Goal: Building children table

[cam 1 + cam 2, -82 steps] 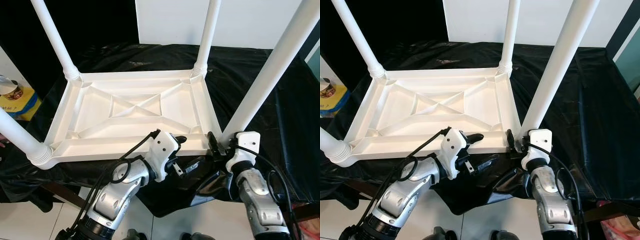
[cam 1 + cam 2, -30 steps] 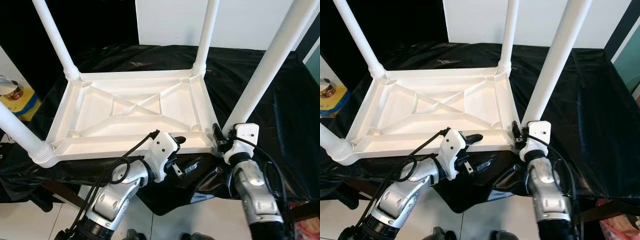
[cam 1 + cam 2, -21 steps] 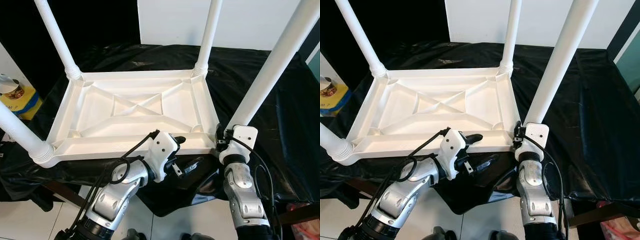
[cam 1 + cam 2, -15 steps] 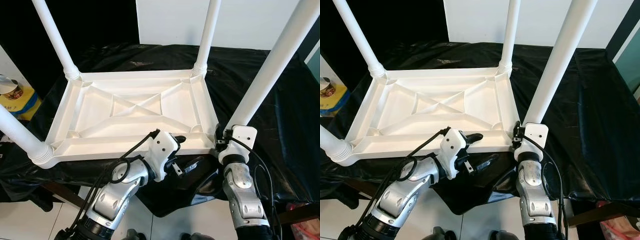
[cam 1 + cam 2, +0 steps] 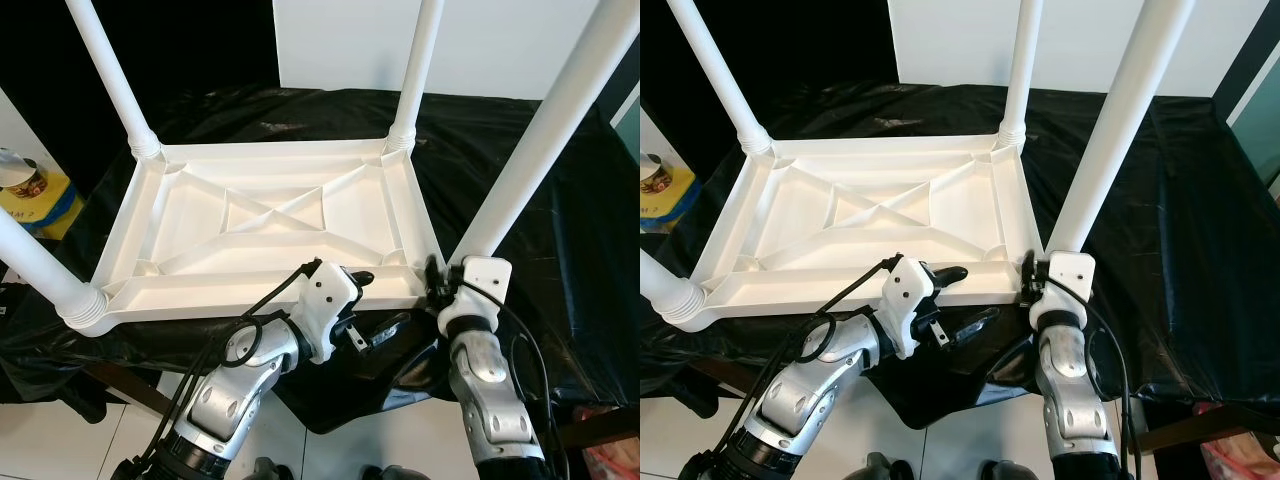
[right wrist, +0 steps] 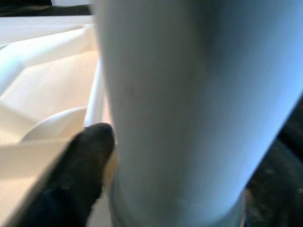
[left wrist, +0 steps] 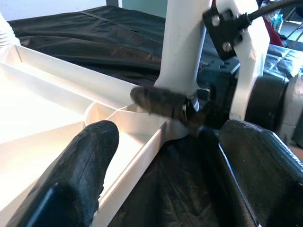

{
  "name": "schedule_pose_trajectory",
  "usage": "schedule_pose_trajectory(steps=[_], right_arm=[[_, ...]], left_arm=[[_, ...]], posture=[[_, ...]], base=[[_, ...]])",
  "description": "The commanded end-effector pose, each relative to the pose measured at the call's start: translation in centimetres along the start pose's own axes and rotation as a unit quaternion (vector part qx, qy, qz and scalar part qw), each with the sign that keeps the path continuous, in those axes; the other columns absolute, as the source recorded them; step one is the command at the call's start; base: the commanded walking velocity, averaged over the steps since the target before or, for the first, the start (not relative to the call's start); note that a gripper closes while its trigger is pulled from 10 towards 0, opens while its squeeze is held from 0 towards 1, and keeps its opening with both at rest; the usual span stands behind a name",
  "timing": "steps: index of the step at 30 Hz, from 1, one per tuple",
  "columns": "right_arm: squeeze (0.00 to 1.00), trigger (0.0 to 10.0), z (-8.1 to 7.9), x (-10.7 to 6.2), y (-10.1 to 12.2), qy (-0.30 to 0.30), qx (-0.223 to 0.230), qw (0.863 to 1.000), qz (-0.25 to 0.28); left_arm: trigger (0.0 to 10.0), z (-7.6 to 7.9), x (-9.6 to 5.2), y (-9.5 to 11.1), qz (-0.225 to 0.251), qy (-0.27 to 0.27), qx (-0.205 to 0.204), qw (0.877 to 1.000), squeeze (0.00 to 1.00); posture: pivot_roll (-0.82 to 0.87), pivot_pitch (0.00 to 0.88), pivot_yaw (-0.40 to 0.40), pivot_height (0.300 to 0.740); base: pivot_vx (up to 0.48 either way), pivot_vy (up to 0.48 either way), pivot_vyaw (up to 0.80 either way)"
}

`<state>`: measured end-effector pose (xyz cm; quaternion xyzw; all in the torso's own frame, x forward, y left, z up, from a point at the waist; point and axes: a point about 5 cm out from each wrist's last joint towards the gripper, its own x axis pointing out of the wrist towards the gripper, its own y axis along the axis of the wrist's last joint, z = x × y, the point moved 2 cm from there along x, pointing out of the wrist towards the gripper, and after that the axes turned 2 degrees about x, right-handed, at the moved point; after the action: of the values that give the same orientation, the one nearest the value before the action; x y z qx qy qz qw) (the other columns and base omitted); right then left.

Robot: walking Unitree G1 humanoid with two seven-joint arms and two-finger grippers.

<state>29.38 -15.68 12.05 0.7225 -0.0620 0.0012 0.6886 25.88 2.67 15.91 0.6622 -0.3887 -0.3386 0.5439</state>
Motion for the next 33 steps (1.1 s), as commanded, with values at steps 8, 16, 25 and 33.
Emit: schedule_pose_trajectory(steps=[8,16,25,33], right_arm=[[1.00,10.0,1.5,0.0,1.6,0.110,0.011,0.993,0.030],[0.00,10.0,1.4,0.4,2.2,0.224,-0.020,0.974,0.025],[0.00,10.0,1.0,1.0,1.6,0.272,-0.041,0.961,0.008],[0.00,0.0,1.7,0.8,0.4,0.264,-0.048,0.963,-0.008]], left_arm=[[10.0,0.0,-0.1,-0.2,-0.007,0.000,0.004,1.000,0.00],[10.0,0.0,0.0,-0.2,-0.006,-0.003,0.004,1.000,0.00],[10.0,0.0,-0.1,-0.1,-0.006,0.000,0.005,1.000,0.00],[10.0,-0.4,-0.4,0.1,-0.009,0.003,0.011,1.000,0.00]], posture=[[-0.09,0.128,0.009,0.740],[-0.10,0.125,0.013,0.740],[-0.08,0.129,0.010,0.740],[-0.05,0.139,0.025,0.740]], base=[[0.000,0.000,0.00],[0.000,0.000,0.00],[0.000,0.000,0.00],[0.000,0.000,0.00]])
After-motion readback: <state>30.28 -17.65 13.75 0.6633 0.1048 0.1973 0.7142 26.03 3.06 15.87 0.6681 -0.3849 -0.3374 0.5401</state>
